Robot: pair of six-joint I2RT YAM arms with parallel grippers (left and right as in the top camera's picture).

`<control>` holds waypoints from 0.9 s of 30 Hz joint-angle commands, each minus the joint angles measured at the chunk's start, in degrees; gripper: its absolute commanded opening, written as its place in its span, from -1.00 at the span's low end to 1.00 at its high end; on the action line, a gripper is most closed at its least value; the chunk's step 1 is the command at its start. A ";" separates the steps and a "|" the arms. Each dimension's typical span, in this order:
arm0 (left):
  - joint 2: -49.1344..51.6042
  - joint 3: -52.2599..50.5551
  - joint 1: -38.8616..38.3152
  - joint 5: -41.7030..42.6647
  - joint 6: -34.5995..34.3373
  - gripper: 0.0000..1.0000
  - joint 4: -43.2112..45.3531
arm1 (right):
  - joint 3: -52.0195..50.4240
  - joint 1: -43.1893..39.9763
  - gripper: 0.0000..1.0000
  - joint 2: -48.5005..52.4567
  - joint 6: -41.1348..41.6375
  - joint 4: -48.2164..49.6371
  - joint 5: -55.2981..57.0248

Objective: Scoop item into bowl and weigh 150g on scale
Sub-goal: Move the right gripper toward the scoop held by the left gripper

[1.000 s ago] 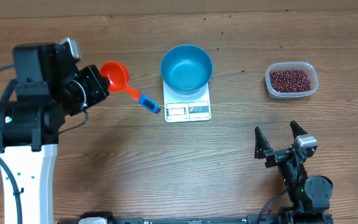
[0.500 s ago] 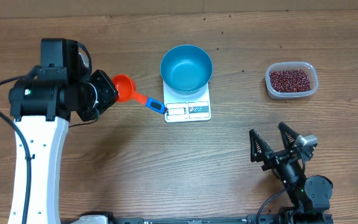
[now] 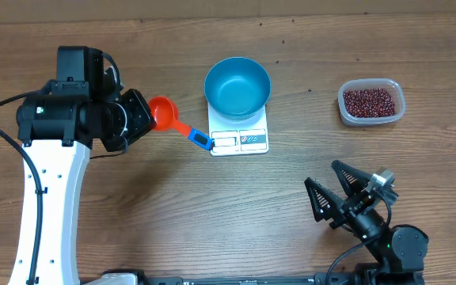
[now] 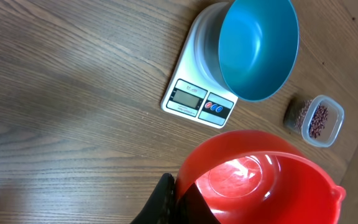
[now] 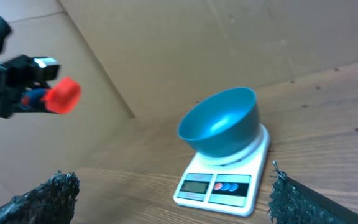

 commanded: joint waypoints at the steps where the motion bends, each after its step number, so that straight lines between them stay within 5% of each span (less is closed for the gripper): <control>1: 0.22 -0.31 -0.81 1.18 1.77 -0.91 0.13 | 4.92 0.28 1.00 2.03 2.86 0.55 -2.32; 27: 0.22 -0.31 -1.97 0.94 1.90 -0.91 0.96 | 41.62 0.26 1.00 56.41 2.67 0.13 -37.66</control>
